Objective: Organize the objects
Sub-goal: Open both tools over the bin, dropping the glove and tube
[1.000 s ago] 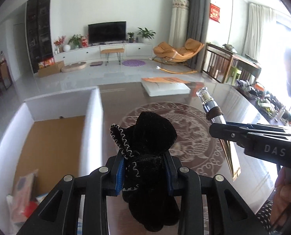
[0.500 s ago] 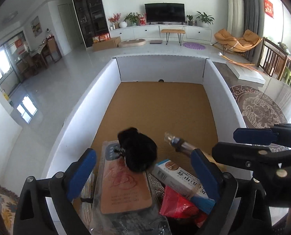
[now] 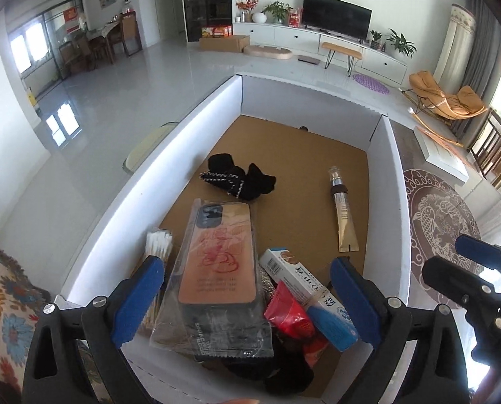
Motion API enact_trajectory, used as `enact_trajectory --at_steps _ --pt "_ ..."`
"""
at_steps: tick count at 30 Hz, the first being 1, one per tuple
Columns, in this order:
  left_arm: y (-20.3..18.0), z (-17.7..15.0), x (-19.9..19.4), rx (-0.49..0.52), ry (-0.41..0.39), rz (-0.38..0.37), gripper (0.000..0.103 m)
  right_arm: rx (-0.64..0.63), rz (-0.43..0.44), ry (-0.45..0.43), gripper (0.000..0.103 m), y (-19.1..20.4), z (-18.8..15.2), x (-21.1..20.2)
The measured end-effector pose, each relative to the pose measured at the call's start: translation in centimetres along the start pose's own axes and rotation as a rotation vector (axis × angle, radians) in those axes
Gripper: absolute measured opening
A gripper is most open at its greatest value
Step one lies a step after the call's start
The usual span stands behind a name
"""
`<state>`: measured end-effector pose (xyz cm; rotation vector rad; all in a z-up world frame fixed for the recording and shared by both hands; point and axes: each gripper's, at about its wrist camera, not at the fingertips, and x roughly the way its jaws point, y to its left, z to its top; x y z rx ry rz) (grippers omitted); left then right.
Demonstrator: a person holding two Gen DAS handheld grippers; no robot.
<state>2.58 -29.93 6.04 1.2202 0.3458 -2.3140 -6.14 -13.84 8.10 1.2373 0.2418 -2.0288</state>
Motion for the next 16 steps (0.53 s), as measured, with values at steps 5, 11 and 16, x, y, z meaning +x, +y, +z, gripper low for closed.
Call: enact_trajectory --at_steps 5,11,16 --pt "-0.3 -0.1 -0.7 0.047 -0.033 0.041 0.100 -0.051 -0.007 0.022 0.080 1.8 -0.7 0.3" --pt "0.2 0.1 0.2 0.014 0.006 0.044 0.100 -0.097 -0.042 0.015 0.082 2.7 -1.5 0.3" --pt "1.2 0.1 0.4 -0.038 0.010 0.055 0.100 -0.087 -0.042 0.006 0.082 2.2 -1.7 -0.2"
